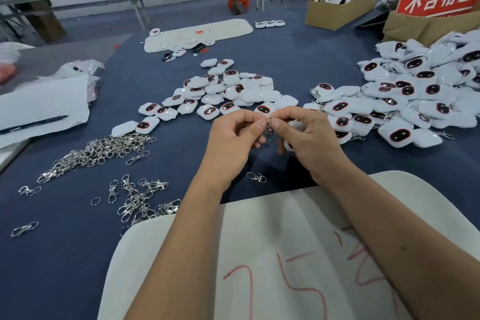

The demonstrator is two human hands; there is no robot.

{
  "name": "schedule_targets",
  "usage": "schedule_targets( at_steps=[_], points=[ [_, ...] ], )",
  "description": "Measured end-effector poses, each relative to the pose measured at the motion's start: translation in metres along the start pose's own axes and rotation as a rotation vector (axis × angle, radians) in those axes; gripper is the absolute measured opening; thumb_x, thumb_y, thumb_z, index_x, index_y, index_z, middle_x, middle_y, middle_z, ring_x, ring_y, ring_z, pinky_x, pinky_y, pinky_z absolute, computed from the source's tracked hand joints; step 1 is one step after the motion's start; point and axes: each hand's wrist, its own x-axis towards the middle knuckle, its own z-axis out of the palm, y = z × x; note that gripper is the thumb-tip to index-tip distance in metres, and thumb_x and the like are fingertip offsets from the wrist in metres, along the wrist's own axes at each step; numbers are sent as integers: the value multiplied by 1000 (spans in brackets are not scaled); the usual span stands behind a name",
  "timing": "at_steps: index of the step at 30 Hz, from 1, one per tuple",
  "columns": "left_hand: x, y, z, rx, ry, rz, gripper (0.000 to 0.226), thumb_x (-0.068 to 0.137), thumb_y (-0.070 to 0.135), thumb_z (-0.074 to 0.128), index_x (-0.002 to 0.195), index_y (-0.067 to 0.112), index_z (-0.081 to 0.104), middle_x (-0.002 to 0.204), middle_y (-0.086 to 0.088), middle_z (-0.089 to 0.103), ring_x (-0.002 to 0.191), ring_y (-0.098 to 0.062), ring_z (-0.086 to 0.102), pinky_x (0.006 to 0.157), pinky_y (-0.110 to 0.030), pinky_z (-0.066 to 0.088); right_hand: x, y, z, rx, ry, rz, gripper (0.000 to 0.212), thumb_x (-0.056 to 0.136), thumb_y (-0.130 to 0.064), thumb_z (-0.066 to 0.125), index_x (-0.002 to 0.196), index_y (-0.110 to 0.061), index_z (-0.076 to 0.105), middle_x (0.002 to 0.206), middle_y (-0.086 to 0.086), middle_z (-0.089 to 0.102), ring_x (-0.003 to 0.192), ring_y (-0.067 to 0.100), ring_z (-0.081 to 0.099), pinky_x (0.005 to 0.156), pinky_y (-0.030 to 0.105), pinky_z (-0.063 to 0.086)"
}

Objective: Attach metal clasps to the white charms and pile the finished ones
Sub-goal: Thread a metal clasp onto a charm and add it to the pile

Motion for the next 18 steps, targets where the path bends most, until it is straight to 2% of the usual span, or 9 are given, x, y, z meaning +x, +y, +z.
schedule_targets(
  at_steps=[3, 8, 12, 18],
  points=[
    [1, 0, 0, 14, -6, 22, 15, 99, 3, 61, 94, 12, 72, 75, 9, 70, 69, -9, 62, 70, -22, 54, 0, -1, -2, 38, -10, 20, 19, 99, -6, 68, 84, -17, 72, 71, -12, 67, 48, 15, 55, 52, 16, 43],
    [1, 0, 2, 80, 9, 66, 13, 99, 3, 60, 96, 8, 72, 72, 10, 69, 68, -8, 61, 70, -19, 52, 0, -2, -1, 63, -8, 23, 19, 98, -5, 68, 84, -16, 74, 72, -7, 69, 48, 16, 55, 51, 19, 46],
    [0, 1, 3, 79, 25, 73, 11, 98, 4, 62, 97, 5, 73, 69, 12, 68, 66, -5, 61, 68, -15, 50, -1, -1, -1, 71, 3, 29, 20, 98, -8, 69, 83, -20, 75, 73, -4, 70, 48, 16, 56, 49, 19, 45],
    [0, 2, 4, 91, 30, 72, 11, 98, 4, 62, 98, 4, 73, 68, 12, 68, 66, -5, 60, 69, -16, 51, 0, 2, -2, 65, 9, 39, 22, 98, -13, 70, 82, -25, 76, 74, -3, 71, 49, 16, 57, 50, 19, 45]
  ],
)
